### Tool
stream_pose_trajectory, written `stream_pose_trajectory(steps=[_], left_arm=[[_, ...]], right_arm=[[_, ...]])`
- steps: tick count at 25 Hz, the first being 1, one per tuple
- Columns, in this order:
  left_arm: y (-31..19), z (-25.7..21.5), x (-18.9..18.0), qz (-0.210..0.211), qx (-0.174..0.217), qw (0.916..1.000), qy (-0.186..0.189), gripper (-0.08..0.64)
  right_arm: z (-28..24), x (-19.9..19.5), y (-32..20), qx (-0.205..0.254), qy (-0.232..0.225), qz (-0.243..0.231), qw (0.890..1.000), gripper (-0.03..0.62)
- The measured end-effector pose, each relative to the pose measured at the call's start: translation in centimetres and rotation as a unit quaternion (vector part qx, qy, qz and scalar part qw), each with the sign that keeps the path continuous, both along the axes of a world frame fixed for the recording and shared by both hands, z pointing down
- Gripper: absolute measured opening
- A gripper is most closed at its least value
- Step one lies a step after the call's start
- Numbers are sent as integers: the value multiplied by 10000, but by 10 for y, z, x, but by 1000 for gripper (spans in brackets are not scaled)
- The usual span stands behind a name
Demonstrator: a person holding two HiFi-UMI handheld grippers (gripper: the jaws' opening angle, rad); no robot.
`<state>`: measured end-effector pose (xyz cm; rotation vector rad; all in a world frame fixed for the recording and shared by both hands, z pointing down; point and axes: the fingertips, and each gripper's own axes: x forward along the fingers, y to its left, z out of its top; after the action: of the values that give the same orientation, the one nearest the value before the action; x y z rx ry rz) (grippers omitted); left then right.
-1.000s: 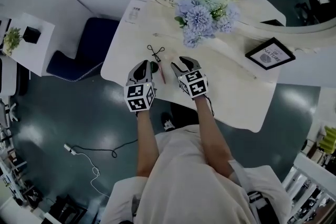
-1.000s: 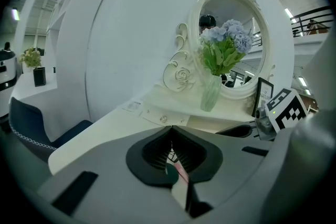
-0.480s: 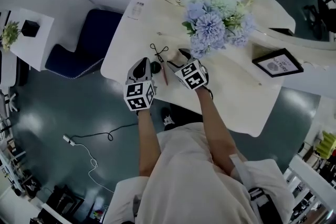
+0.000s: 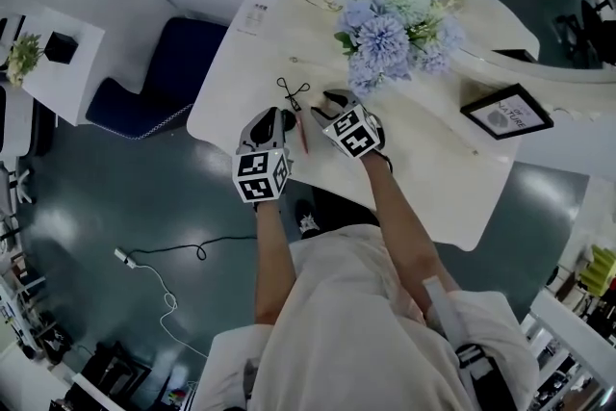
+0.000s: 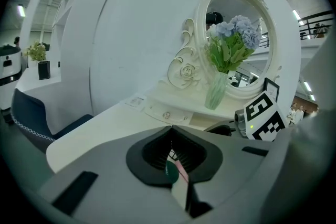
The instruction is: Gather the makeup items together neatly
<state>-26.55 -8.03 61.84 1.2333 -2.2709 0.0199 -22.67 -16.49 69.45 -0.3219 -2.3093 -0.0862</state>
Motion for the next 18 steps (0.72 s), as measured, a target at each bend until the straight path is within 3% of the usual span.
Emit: stream_pose_trajectory(steps=[7, 18], left_arm=[[-8, -11, 21, 239, 71, 9997, -40, 15], [-37, -19, 97, 1080, 141, 9940, -1, 15]], right_arm=[[-11, 36, -2, 140, 8, -84, 9999, 216], [-26, 145, -23, 61, 34, 500, 9987, 221]])
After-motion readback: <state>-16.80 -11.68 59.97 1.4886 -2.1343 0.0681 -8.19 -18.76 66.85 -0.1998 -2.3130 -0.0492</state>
